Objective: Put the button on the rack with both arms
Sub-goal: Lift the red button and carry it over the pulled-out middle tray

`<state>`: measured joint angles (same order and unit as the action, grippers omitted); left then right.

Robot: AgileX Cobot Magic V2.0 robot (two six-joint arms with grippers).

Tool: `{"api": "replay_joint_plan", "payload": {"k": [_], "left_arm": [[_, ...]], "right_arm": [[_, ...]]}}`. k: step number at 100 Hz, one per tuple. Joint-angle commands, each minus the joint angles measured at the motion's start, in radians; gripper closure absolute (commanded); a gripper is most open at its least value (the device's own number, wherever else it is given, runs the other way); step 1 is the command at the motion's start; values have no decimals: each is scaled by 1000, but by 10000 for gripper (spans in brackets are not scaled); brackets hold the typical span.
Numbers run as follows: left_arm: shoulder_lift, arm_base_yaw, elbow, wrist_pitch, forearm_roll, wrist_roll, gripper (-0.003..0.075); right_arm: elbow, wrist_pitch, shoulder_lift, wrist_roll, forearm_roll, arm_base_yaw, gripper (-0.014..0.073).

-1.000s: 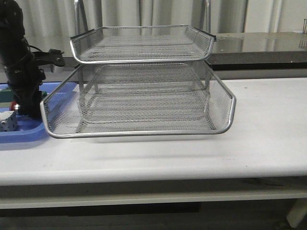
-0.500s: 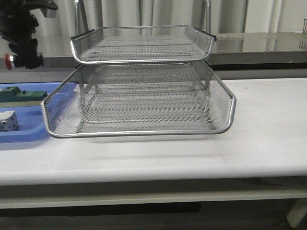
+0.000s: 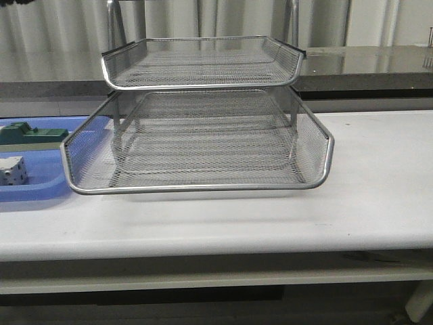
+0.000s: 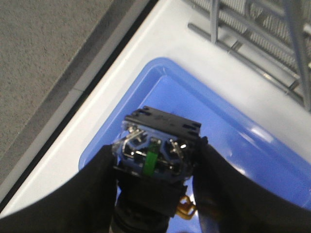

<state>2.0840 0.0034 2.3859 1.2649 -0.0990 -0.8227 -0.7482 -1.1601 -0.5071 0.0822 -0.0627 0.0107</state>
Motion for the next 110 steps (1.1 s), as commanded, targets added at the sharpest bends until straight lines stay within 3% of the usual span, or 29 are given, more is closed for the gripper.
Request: {"api": "replay_joint_plan", "payload": {"k": [1,32,59,110], "left_arm": [[-116,-3,10,5,-71,19,606],[-315,-56,-232,5,-109,19,606],[-457,-203,-466,5,-109,15,607],[-447,-503,-567,-3,-109,15,607]], "right_arm": [[-32,48,-2,4,-1,2,663],[-32,48,-2,4,-1,2,663],[-32,48,-2,4,-1,2,663],[-32,48,-2,4,-1,2,663]]}}
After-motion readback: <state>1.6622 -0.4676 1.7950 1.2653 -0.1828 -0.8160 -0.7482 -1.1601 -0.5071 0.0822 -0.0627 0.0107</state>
